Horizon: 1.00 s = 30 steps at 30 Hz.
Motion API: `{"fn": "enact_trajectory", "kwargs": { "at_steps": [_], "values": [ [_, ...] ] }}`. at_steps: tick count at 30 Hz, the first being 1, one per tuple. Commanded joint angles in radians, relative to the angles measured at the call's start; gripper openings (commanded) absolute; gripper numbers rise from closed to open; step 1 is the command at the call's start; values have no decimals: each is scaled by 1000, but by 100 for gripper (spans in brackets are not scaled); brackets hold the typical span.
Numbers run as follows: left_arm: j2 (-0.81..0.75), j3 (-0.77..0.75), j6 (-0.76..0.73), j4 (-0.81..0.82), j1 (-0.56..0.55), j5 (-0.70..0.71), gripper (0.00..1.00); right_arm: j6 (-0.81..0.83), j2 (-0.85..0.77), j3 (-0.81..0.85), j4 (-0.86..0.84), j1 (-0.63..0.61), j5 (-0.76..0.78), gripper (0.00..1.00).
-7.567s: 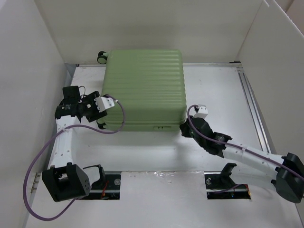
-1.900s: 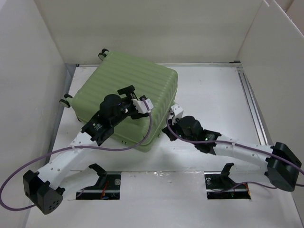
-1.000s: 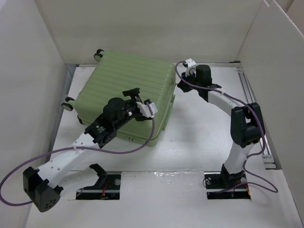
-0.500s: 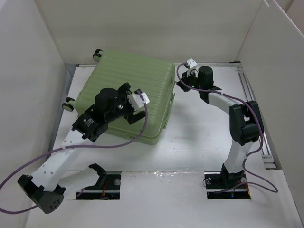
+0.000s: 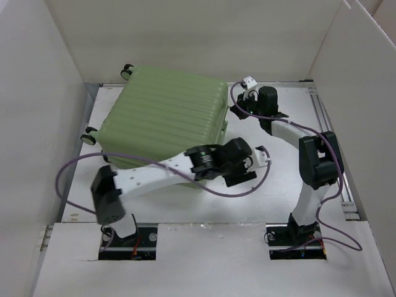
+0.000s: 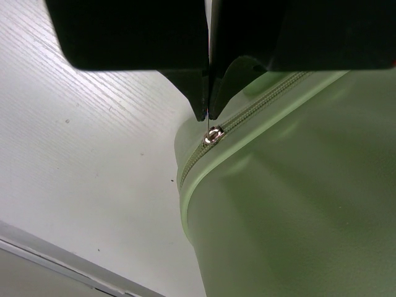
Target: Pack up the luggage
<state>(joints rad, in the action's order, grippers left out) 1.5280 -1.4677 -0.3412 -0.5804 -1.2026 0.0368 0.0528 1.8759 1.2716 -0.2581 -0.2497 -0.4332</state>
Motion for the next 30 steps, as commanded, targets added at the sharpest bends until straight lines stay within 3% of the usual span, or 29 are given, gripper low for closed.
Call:
{"fn": "enact_trajectory", "kwargs": {
  "at_steps": [1,7,10,19,23,30],
  "values": [
    [116,-91,191,78,14,305,61,-2,-34,46,-73,29,68,0],
    [323,-157,376,165,14,708,65,-11,-34,37,-73,50,37,0],
    [391,-157,386,197,14,814,70,-11,-34,28,-73,61,37,0],
    [546,-232,475,148,113,765,74,-11,-43,-2,-102,70,19,0],
    [650,-307,475,142,184,765,81,-11,-43,-12,-102,79,19,0],
    [757,-349,418,85,235,487,74,-21,-43,-32,-112,79,8,0]
  ]
}}
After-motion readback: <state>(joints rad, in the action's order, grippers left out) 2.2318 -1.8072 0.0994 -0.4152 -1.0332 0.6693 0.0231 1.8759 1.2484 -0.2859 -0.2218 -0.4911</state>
